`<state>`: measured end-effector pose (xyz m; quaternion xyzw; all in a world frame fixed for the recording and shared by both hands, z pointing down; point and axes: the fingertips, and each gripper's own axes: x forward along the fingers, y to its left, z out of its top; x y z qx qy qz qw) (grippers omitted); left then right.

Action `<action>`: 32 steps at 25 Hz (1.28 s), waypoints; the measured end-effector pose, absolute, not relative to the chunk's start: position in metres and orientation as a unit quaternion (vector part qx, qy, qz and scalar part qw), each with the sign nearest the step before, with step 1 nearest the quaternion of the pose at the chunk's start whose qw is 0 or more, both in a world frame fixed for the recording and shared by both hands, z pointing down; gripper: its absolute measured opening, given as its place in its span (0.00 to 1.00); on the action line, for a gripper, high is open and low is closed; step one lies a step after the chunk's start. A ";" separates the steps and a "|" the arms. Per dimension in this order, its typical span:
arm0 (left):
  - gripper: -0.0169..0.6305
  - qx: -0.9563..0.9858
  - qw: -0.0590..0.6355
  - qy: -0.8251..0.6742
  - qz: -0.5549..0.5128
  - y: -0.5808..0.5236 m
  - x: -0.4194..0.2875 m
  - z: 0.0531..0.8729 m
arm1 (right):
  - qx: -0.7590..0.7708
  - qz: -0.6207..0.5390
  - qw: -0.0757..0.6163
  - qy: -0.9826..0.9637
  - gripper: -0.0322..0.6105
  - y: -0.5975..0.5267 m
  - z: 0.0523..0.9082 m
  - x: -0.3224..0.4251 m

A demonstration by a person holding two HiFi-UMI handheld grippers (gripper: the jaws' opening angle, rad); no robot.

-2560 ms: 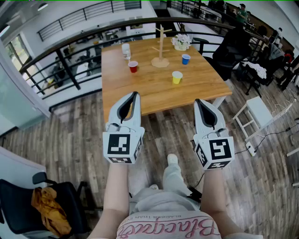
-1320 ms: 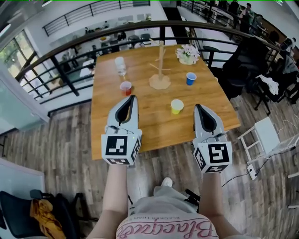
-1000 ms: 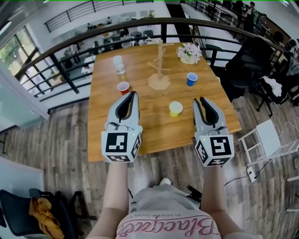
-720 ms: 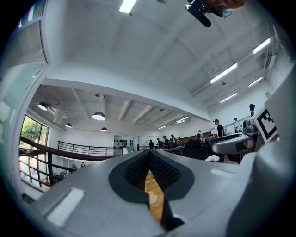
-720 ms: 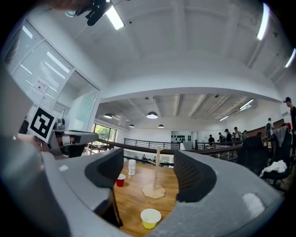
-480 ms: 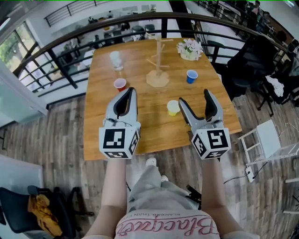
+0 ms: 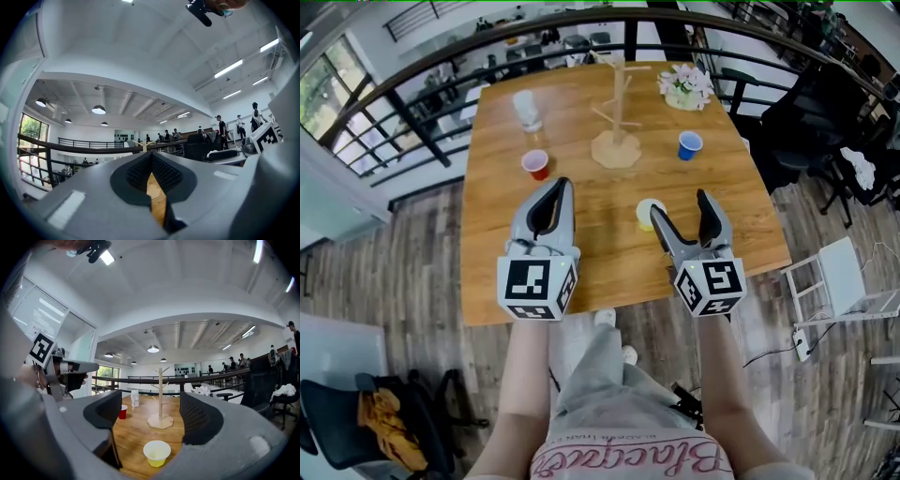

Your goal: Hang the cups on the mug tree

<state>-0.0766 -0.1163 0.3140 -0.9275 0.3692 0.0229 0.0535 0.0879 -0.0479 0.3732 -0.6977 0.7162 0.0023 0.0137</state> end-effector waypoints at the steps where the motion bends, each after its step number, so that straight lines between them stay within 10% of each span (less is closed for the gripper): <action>1: 0.04 -0.928 0.050 0.369 0.019 -0.119 -0.076 0.319 | -0.696 -0.006 0.009 0.718 0.65 -0.051 0.383 0.087; 32: 0.04 -0.932 -0.015 0.360 -0.040 -0.199 -0.060 0.397 | -0.706 -0.206 -0.130 0.665 0.55 -0.109 0.594 0.099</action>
